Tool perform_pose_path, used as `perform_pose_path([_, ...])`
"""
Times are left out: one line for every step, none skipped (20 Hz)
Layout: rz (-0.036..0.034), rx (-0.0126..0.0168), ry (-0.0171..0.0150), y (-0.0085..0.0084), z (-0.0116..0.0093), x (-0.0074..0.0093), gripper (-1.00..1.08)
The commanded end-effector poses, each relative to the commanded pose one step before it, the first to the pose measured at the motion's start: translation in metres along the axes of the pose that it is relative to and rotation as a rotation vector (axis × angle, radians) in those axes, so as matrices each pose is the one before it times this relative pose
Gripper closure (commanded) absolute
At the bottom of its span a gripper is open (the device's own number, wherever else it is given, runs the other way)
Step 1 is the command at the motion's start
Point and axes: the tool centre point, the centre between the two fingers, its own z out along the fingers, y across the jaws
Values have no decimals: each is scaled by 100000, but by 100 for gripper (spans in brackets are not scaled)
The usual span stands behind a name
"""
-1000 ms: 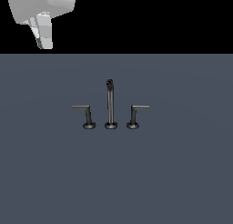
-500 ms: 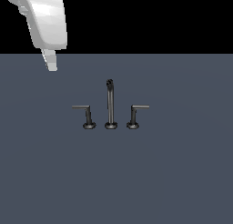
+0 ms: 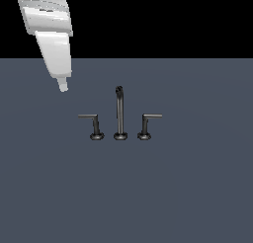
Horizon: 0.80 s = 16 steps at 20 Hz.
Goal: Turn on the faucet by rotating a designated handle.
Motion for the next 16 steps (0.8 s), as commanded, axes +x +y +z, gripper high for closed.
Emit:
perform_pose_path([3966,-41,39,-914,1050,314,108])
perform_pose_path([1577,-49,23,-362,420,131,108])
perform_pose_path([1598,-53,28,-366,427,133,108])
perform_pose_path([1627,-58,33,-372,435,138,108])
perform_pose_path([1661,-62,38,-380,444,142,108])
perform_pose_path([1699,-66,43,-388,455,146,108])
perform_pose_path([1744,-69,48,-399,467,151,108])
perform_pose_path([1794,-73,53,-410,480,156,108])
perform_pose_path([1852,-77,57,-423,495,162,108])
perform_pose_path([1917,-80,61,-438,511,169,108])
perform_pose_path([1987,-83,65,-455,529,176,108])
perform_pose_path([2026,-84,66,-465,537,180,108])
perform_pose_path([2002,-82,64,-460,529,178,108])
perform_pose_path([1971,-80,61,-454,518,176,108])
perform_pose_path([1931,-76,57,-446,505,172,108])
perform_pose_path([1885,-73,52,-436,491,169,108])
